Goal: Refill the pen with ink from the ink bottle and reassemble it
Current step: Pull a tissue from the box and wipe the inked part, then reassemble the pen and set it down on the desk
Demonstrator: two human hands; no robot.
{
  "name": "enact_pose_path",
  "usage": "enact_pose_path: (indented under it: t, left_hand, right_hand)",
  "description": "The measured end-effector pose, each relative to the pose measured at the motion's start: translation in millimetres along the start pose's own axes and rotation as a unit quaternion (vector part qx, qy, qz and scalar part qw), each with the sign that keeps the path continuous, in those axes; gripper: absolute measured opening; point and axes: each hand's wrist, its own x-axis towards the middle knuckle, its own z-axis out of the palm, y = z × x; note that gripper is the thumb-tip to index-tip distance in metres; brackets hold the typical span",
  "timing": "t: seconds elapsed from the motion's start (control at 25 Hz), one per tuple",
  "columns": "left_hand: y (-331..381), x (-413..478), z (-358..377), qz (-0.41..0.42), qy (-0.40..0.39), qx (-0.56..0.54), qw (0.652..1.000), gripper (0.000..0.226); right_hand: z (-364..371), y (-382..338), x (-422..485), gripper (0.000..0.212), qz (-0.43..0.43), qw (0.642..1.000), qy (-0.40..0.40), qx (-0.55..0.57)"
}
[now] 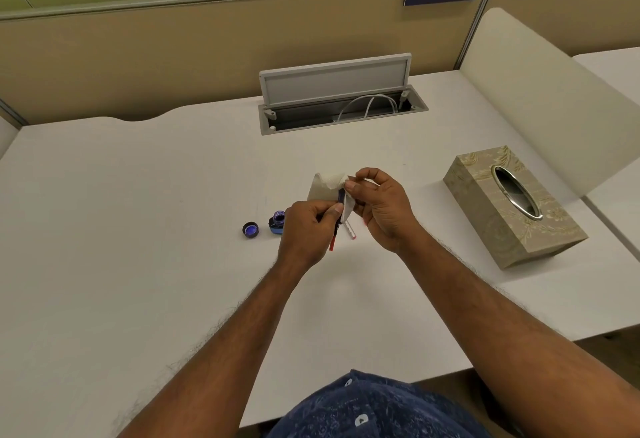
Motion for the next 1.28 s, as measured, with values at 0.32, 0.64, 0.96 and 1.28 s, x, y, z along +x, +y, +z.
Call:
enact_pose_path:
  t: [0.32, 0.64, 0.96, 1.28]
  left_hand:
    - [0, -4, -5, -0.004, -0.016, -0.059, 0.998, 0.021]
    - [-6, 0, -7, -0.015, -0.024, -0.103, 0.994, 0.020]
    - [-12, 5, -4, -0.039, -0.030, -0.141, 0.989, 0.018]
    - [-19, 13, 2, -0.053, -0.035, -0.131, 0.989, 0.016]
  right_hand:
    - [-17, -9, 12, 0.019, 0.000, 0.993, 0.106, 0.055]
    - [-46, 6, 9, 0.025, 0.046, 0.992, 0.091, 0.069]
    - [-75, 23, 7, 0.029, 0.095, 0.981, 0.150, 0.075]
    - [-85, 42, 16, 0.029, 0.094, 0.956, 0.204, -0.186]
